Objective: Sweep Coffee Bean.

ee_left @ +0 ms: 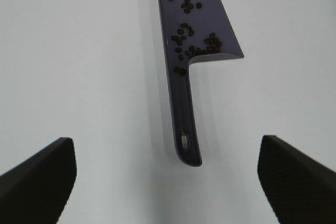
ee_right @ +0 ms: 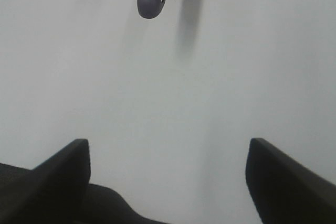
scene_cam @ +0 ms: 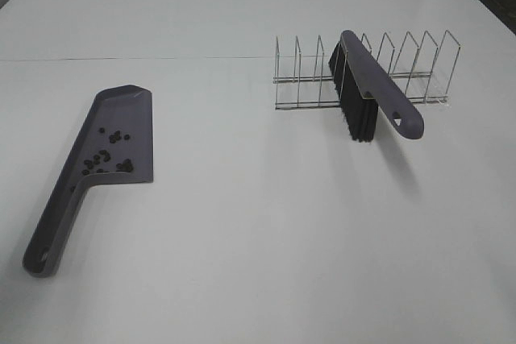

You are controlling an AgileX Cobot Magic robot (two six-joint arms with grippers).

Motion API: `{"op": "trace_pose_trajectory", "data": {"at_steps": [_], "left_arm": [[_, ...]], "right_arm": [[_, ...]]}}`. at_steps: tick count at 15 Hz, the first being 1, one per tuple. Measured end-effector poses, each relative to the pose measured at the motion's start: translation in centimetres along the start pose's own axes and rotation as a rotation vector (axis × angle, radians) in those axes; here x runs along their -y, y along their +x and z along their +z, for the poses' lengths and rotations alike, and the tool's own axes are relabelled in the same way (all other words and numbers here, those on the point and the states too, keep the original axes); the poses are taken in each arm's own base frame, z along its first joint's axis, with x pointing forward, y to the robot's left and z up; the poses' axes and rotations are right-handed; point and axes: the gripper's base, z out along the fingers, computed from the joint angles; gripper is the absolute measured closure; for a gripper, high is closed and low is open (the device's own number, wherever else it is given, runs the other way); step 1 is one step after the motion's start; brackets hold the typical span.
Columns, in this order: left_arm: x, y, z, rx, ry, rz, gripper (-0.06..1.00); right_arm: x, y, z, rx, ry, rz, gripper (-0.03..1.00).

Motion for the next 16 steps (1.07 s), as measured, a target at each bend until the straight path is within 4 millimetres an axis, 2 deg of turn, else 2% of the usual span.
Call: {"op": "trace_pose_trajectory", "data": {"at_steps": [3,5,9,11,16], "left_arm": [[-0.6,3.8,-3.4,0.163,0.026,-0.003,0.08],[-1.1,6.1,-5.3,0.209,0.020,0.006,0.08],[-2.2,9.7,-6.9,0.185,-0.051,0.029,0.08],[-2.3,10.3,-7.4,0.233,-0.042,0.026,0.09],[-2.5,11.3,-8.3,0.315,-0.030,0.036,0.15]], "right_arm": [[0.1,2.4,-0.5,0.047,-0.002,0.001,0.20],[0.2,3.4,-0.7,0.065,-0.005,0.003,0.20],[0.1,5.7,-1.2,0.101,-0.029,0.001,0.20],[-0.1,6.8,-0.7,0.088,-0.051,-0.029,0.20],[-0.4,7.7,-0.8,0.068,-0.088,-0.071,0.20]]}}
